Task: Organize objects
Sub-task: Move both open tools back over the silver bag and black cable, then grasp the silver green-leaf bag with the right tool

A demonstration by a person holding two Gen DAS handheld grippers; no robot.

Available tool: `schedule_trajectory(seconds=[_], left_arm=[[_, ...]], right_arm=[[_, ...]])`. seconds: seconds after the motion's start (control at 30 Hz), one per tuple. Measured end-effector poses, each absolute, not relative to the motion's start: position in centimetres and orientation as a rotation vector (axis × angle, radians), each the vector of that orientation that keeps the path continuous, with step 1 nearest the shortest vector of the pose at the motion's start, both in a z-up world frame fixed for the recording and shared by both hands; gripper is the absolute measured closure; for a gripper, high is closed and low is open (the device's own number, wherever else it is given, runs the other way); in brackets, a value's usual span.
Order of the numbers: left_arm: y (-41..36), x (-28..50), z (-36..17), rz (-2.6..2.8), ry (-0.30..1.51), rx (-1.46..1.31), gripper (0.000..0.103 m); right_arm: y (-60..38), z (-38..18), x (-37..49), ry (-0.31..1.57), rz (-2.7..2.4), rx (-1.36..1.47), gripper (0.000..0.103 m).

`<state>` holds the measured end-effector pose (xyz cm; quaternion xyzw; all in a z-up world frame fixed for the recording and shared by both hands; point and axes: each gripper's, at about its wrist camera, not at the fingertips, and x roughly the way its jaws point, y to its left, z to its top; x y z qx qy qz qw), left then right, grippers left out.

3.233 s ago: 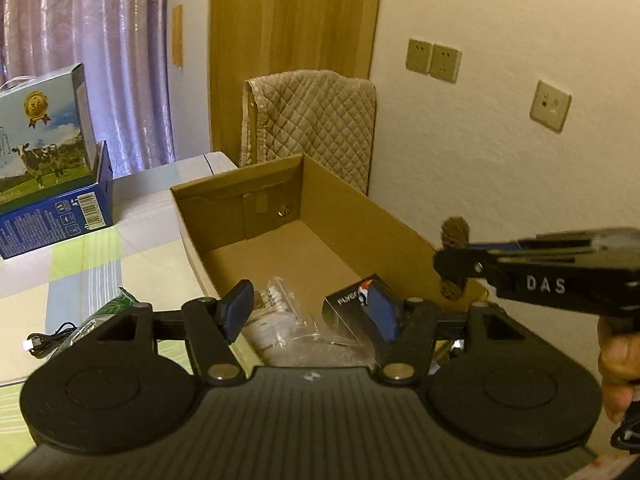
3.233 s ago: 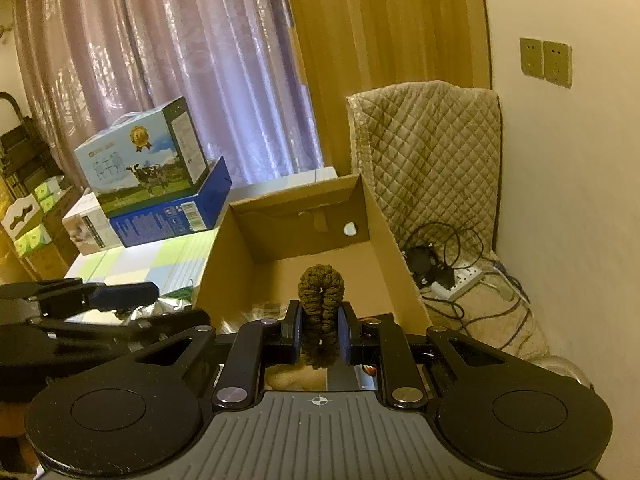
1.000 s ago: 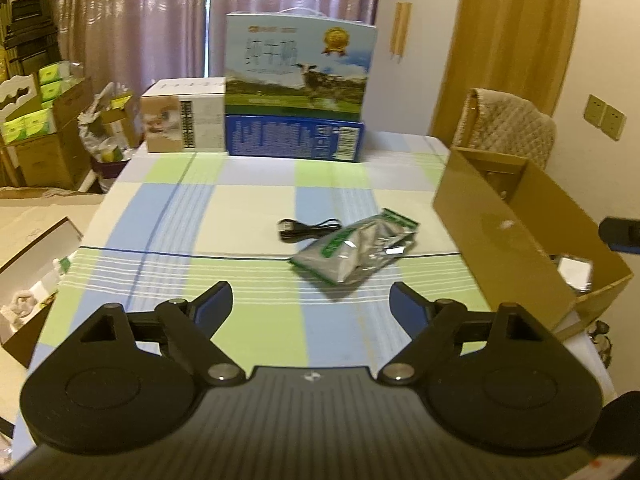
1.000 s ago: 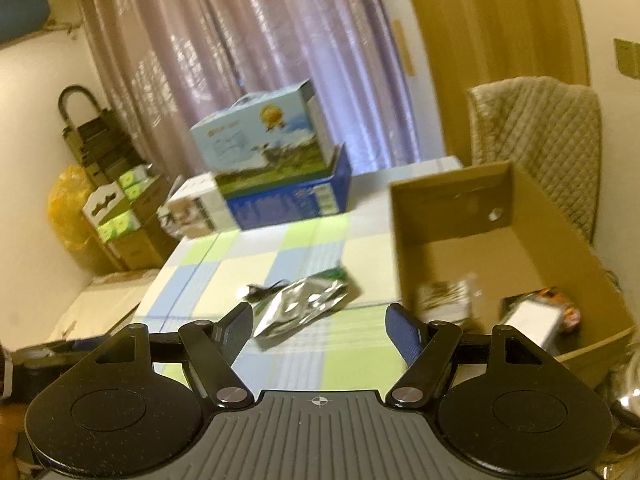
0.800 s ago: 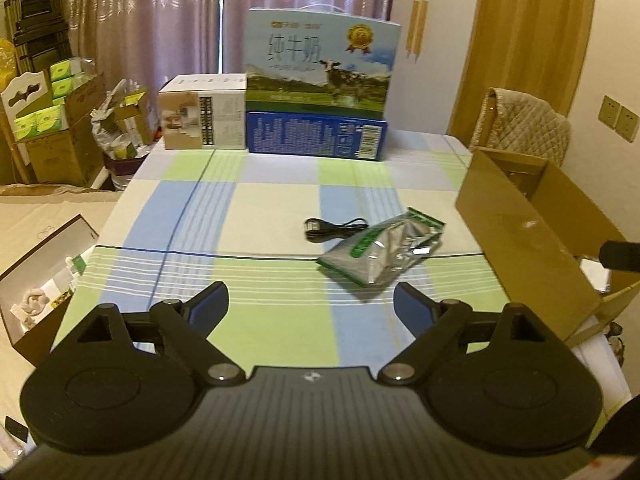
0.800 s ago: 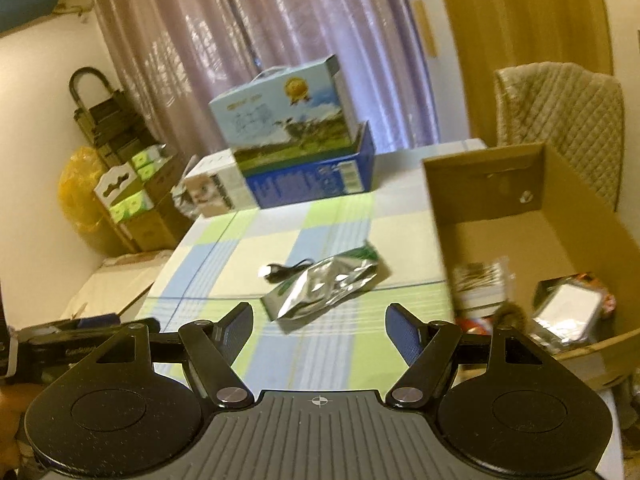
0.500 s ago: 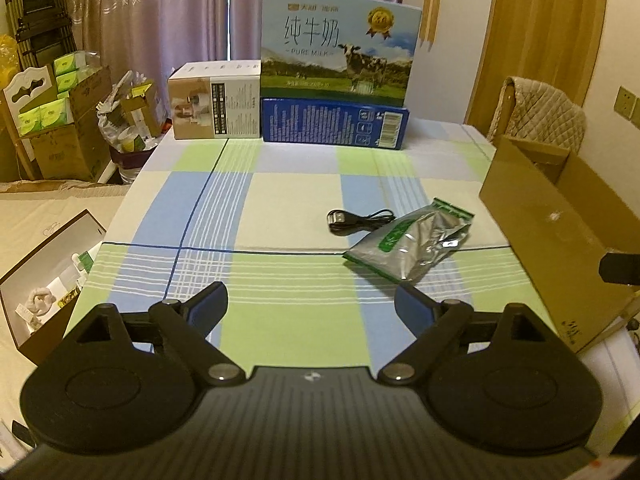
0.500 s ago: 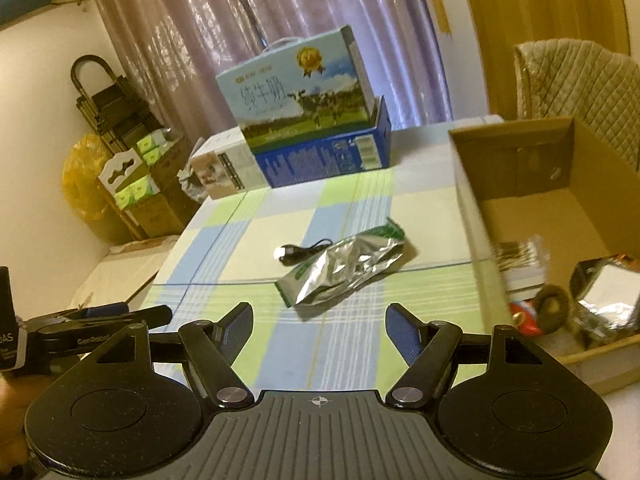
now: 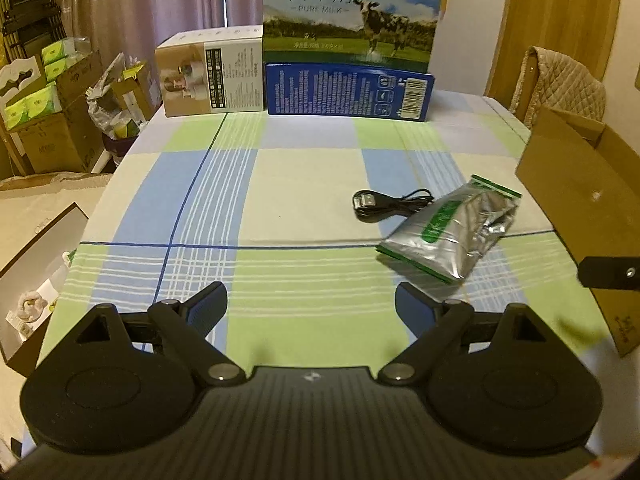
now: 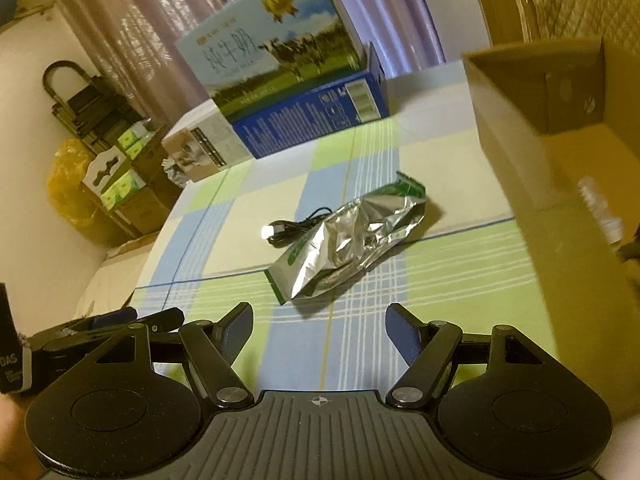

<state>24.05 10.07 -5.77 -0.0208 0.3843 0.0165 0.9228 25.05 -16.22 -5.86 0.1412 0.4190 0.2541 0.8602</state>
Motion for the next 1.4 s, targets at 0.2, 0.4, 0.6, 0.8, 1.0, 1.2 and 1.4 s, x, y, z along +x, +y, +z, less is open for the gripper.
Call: schedule_trajectory(seconds=[0.2, 0.4, 0.6, 0.8, 1.0, 1.2, 1.4], left_arm=[[11.4, 27.1, -6.9, 0.046, 0.788, -0.072, 0.014], [12.2, 30.1, -7.8, 0.089, 0.786, -0.097, 0.014], [12.3, 30.6, -8.0, 0.065, 0.795, -0.132, 0.014], [12.3, 30.5, -7.9, 0.061, 0.799, -0.131, 0.013], [12.0, 30.3, -7.7, 0.043, 0.793, -0.13, 0.013], [12.0, 30.3, -7.6, 0.037, 0.79, -0.135, 0.013], [12.4, 30.3, -7.5, 0.051, 0.788, -0.143, 0.013]], right_arm=[[-14.1, -9.1, 28.3, 0.951, 0.543, 0.352, 0.032], [-12.2, -11.7, 31.2, 1.007, 0.545, 0.43, 0.032], [-11.5, -13.7, 32.9, 1.044, 0.542, 0.536, 0.033], [-11.6, -13.4, 33.2, 1.055, 0.513, 0.522, 0.083], [-12.6, -10.9, 31.4, 0.99, 0.412, 0.261, 0.099], [-14.6, -9.5, 30.4, 0.875, 0.322, 0.12, 0.087], [-12.6, -9.8, 31.4, 0.853, 0.404, 0.094, 0.024]])
